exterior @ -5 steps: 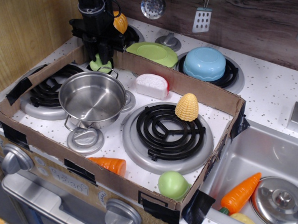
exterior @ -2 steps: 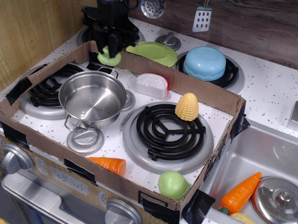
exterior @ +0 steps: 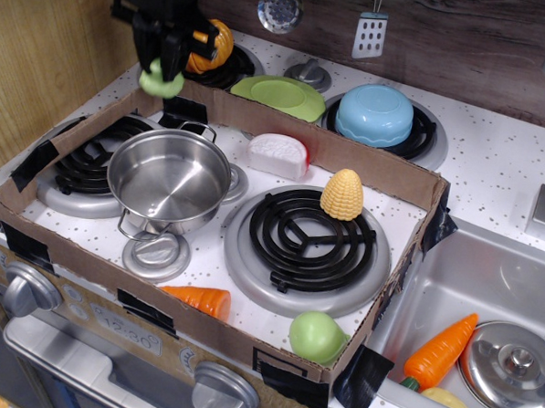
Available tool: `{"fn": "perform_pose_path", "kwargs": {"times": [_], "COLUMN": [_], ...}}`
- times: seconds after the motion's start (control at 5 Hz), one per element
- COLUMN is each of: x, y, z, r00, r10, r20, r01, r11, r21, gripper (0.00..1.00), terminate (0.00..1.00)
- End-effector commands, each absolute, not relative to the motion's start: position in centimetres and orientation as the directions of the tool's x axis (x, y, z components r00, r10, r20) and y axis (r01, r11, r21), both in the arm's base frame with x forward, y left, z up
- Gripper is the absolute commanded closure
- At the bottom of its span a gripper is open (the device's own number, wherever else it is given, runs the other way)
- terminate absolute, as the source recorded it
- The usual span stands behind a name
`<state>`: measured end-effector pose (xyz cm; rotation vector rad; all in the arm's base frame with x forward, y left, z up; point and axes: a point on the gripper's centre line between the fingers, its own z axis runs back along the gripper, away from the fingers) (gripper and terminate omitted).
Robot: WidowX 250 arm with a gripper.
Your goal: Put broccoli in pot
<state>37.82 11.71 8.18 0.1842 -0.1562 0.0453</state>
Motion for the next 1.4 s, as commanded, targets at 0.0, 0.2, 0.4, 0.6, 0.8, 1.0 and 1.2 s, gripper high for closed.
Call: {"fn": "perform_pose_path", "kwargs": {"times": [0.0,0.2,0.4,0.6,0.8,1.0,1.2], "x": [34.3,32.1,30.8,30.7,30.5,30.3,30.2], "y": [9.7,8.4,7.6,7.7,7.6,7.3,7.1], "z": [16.1,15.8,14.5,13.5,12.9,12.6,12.8], "r00": [0.952,0.946,0.946,0.953,0.949,0.942,0.934], "r10": [0.121,0.167,0.194,0.188,0.199,0.204,0.218], "r20": [0.282,0.279,0.258,0.237,0.243,0.266,0.283], "r01": [-0.201,-0.241,-0.255,-0.238,-0.247,-0.253,-0.271], "r11": [0.94,0.935,0.94,0.951,0.951,0.953,0.949], "r21": [0.276,0.259,0.226,0.2,0.186,0.165,0.161], "gripper": [1.0,1.0,1.0,1.0,1.0,1.0,0.0], "terminate": [0.0,0.0,0.0,0.0,0.0,0.0,0.0]}}
